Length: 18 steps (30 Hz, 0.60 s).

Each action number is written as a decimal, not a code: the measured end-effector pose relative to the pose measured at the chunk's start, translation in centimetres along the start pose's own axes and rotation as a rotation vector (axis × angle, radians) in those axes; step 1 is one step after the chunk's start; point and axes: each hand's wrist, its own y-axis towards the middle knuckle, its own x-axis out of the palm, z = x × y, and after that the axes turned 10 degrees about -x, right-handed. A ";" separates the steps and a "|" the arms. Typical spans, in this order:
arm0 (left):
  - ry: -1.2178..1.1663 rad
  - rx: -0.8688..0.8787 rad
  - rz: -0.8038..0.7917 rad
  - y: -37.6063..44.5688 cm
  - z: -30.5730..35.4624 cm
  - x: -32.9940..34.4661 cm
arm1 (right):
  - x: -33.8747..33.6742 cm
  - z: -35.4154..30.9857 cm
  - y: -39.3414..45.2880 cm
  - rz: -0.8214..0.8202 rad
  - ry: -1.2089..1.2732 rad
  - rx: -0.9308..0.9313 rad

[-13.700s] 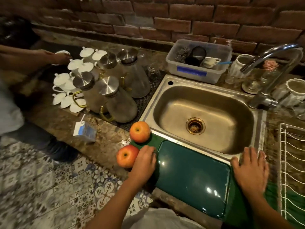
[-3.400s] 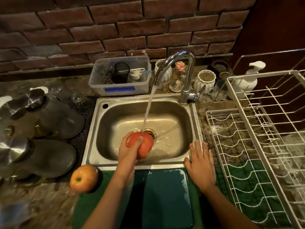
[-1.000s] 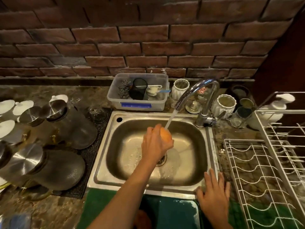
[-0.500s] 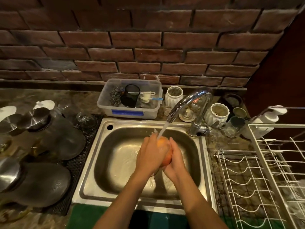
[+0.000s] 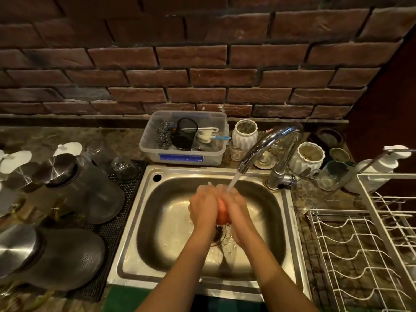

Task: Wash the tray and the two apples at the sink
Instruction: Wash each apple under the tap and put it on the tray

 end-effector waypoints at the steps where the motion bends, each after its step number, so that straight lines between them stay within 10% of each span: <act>1: -0.044 -0.035 -0.016 0.0 0.3 0.0 | 0.3 0.2 -0.3 0.000 -0.036 -0.068; 7: -0.050 0.199 -0.128 -1.3 -0.8 -0.2 | -0.3 -1.1 0.3 0.039 -0.201 -0.174; 18: 0.513 1.078 -0.030 0.5 -4.8 -2.2 | -2.0 -0.9 0.6 -0.046 0.144 0.614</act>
